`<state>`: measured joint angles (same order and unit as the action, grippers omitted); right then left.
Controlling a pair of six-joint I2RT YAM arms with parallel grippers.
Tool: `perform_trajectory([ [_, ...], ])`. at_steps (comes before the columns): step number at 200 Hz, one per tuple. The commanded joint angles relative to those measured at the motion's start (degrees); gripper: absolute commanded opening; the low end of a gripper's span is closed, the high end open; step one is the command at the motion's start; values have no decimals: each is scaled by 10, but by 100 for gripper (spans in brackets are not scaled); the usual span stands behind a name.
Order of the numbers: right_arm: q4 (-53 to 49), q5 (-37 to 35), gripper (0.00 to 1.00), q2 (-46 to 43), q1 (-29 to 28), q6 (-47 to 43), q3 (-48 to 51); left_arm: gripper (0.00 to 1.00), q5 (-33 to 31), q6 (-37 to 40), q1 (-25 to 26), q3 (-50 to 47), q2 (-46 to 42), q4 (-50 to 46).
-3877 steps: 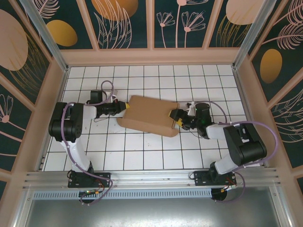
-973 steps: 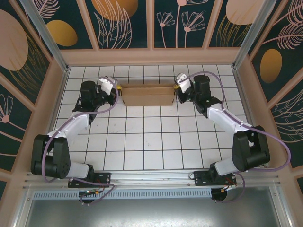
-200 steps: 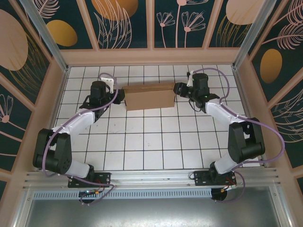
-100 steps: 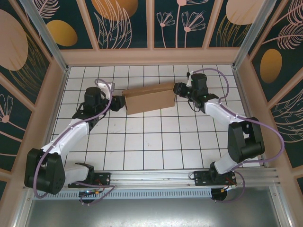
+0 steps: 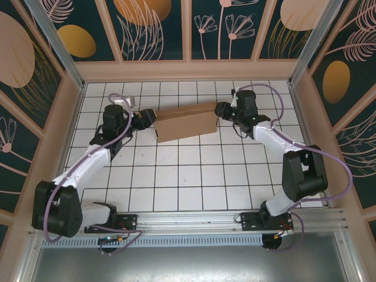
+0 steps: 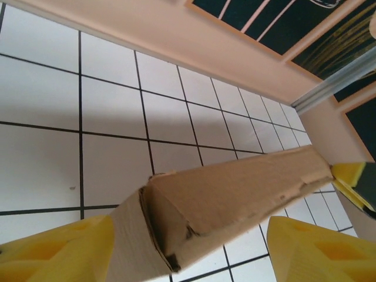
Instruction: Fold the paper box
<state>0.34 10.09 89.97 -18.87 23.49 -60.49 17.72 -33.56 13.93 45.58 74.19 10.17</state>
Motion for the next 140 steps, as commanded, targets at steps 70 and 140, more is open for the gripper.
perform_trajectory([
  [70,-47,9,40,35,-4,-10,20,40,16,-136,-2,-91,103,163],
  [140,69,204,25,-26,-14,-24,98,11,67,-93,5,-47,119,196],
])
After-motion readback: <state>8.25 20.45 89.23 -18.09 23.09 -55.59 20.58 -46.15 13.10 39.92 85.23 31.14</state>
